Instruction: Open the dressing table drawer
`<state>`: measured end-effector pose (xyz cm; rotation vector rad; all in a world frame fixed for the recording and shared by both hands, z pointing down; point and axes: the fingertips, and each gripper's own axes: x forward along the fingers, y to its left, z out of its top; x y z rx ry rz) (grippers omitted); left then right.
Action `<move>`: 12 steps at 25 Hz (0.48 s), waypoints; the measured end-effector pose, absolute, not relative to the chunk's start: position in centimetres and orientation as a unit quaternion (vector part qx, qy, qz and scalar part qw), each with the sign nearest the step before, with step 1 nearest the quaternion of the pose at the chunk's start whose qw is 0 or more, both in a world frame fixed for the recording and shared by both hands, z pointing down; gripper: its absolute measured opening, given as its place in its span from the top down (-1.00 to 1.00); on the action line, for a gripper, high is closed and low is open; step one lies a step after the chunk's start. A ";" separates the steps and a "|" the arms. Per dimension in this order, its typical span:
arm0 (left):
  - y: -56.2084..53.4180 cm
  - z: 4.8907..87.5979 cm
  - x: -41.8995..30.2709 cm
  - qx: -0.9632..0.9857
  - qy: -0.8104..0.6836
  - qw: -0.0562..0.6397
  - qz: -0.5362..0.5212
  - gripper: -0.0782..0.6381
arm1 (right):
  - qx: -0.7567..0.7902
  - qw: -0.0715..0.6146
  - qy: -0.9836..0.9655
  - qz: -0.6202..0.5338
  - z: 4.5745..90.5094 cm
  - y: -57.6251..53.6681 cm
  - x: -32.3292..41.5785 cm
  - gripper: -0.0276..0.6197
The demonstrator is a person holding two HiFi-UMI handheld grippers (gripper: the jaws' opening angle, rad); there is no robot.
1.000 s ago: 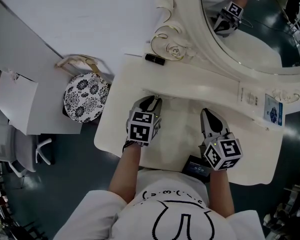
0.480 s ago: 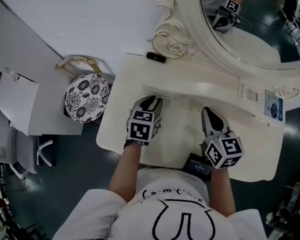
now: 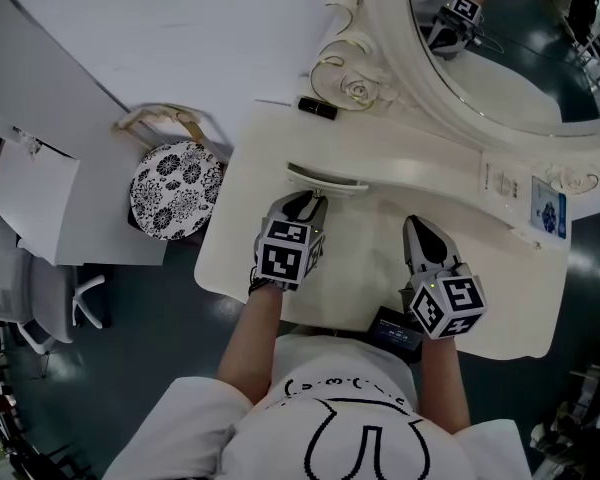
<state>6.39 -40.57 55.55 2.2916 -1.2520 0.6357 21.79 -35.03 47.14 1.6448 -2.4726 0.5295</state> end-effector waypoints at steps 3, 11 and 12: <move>-40.3 55.7 6.4 0.832 -0.453 0.223 0.231 0.43 | 0.545 0.061 -0.818 0.174 47.1 -34.8 21.8 0.86; -39.7 55.9 6.3 0.832 -0.452 0.221 0.232 0.43 | 0.547 0.059 -0.816 0.176 47.2 -34.2 21.8 0.86; -39.6 55.9 6.3 0.833 -0.452 0.220 0.233 0.43 | 0.548 0.058 -0.816 0.176 47.2 -34.1 21.8 0.86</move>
